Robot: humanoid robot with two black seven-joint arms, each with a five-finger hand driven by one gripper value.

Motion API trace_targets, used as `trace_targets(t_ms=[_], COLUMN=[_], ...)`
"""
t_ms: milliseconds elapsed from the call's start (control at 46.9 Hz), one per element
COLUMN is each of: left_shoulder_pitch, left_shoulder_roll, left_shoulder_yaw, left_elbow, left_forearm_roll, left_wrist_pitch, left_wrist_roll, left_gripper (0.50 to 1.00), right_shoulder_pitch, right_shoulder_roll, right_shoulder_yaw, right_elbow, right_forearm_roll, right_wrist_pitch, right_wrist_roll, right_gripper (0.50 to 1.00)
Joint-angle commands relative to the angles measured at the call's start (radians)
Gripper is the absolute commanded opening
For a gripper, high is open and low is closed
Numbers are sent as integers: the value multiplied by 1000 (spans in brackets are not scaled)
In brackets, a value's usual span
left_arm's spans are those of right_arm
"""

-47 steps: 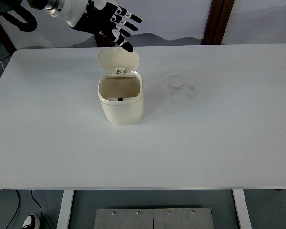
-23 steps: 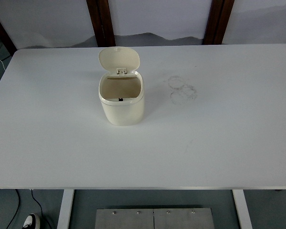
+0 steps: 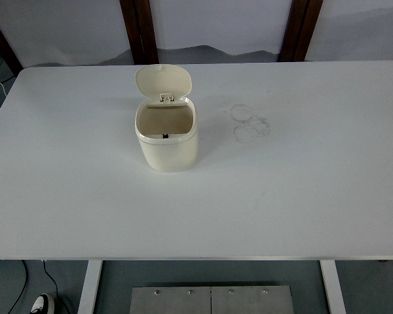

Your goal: Open trash can

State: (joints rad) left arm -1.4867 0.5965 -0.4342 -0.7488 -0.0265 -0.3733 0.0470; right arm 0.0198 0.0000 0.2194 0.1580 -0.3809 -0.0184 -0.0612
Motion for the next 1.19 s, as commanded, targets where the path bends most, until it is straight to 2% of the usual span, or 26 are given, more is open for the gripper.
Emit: trace_targets(t_ms=[0,320,683,789,896,1173], left_shoulder_pitch=[34,184,388,434,442,444], left_shoulder_roll=[5,17,9,11,12,11], left_shoulder_yaw=[-11,-69,-178,-216,-236,-236], left_elbow=[2,23,60,65,65,65], left_forearm_roll=[-65,-256,-280,-279,-280,-276], left_wrist_pitch=[1,10,5,4,5,8], left_wrist_roll=[-21,-22,-27,-61,-79,-79], left_gripper=[1000,1000,1000,1000,1000,1000], right_shoulder_pitch=[0,0,0,0,0,0], right_shoulder_roll=[0,0,0,0,0,0], right_shoulder_yaw=[0,0,0,0,0,0], right_elbow=[0,0,0,0,0,0], right_forearm_roll=[0,0,0,0,0,0], right_wrist_pitch=[0,0,0,0,0,0], right_wrist_roll=[0,0,0,0,0,0], right_gripper=[995,995,995,995,995,995])
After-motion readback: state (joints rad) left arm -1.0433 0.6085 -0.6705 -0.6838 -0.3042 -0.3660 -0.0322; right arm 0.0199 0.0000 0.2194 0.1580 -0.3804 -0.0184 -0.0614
